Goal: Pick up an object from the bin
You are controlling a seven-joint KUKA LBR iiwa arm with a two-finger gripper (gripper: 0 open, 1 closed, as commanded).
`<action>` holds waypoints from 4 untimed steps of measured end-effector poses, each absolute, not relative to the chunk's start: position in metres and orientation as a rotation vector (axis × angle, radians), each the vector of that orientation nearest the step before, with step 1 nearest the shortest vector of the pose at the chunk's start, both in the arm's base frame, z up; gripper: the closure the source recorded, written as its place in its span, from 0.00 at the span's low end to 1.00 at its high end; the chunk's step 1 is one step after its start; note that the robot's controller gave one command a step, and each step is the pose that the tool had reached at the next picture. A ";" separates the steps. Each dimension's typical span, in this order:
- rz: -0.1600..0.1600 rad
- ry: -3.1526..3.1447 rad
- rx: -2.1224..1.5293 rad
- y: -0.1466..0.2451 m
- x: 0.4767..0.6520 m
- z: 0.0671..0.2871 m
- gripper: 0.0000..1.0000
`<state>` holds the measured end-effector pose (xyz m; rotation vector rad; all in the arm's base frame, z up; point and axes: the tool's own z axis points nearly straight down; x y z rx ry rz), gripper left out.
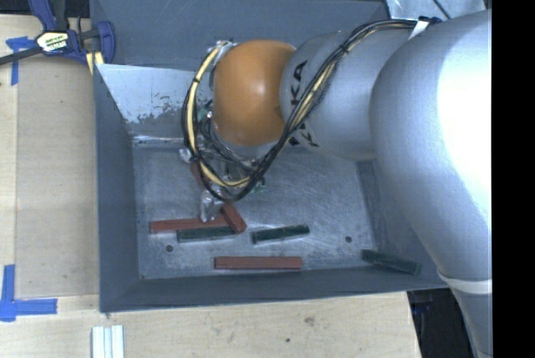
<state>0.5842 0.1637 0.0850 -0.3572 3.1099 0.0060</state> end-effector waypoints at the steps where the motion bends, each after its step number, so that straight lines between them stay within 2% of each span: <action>1: 0.000 3.108 -0.440 0.178 0.591 0.096 0.00; 2: 0.005 3.099 -0.472 0.156 0.577 0.087 0.00; 3: 0.002 3.078 -0.546 0.103 0.555 0.079 1.00; 4: 0.003 3.079 -0.545 0.103 0.555 0.079 1.00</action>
Offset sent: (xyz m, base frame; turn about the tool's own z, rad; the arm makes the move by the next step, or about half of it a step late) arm -0.0247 -0.0396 -0.0135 -0.0797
